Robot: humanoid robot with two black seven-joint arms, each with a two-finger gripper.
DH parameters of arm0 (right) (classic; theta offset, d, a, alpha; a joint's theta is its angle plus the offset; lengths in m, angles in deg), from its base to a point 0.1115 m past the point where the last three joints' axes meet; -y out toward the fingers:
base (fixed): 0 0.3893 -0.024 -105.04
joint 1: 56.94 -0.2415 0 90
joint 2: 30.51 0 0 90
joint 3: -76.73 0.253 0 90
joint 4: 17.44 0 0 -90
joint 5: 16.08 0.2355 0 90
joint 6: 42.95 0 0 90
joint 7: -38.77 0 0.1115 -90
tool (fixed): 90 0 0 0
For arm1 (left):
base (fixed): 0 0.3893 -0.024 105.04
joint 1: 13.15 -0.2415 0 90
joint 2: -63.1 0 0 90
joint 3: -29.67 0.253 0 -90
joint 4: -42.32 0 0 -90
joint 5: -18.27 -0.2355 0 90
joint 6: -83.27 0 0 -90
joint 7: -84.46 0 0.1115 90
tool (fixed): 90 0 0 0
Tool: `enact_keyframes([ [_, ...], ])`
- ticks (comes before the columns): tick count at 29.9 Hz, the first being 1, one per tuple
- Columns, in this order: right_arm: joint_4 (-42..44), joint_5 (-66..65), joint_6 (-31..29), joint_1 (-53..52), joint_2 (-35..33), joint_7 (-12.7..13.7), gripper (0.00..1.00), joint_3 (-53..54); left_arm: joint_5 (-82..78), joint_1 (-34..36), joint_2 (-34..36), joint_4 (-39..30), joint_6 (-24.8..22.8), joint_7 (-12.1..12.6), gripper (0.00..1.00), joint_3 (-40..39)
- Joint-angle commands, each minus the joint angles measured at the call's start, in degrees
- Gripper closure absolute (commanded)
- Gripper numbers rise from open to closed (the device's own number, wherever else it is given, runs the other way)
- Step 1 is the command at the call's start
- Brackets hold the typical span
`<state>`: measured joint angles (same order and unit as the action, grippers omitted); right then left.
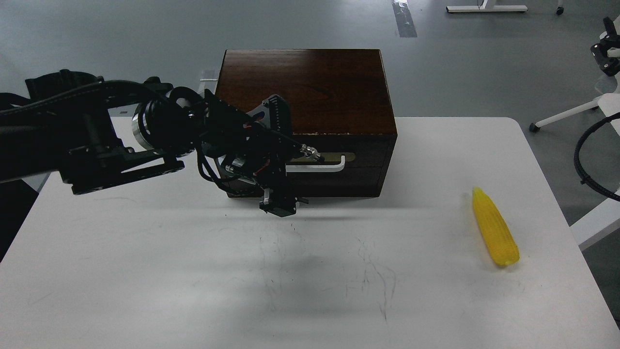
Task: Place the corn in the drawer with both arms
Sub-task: 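Hook the left gripper onto the white drawer handle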
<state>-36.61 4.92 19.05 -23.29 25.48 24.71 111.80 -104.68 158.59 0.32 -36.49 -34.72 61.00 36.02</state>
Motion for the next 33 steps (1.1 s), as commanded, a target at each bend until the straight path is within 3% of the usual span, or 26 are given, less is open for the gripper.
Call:
enact_keyframes([
  [1,-0.08,0.00,0.00,-0.08,-0.01,0.00,0.00,0.00,-0.01,0.09,-0.85,1.29,-0.01,0.08,0.03,0.07],
  [33,0.45,0.00,0.00,-0.96,-1.41,0.00,0.00,0.17,-1.68,-0.52,-2.87,3.49,-0.01,-0.27,0.03,3.59],
])
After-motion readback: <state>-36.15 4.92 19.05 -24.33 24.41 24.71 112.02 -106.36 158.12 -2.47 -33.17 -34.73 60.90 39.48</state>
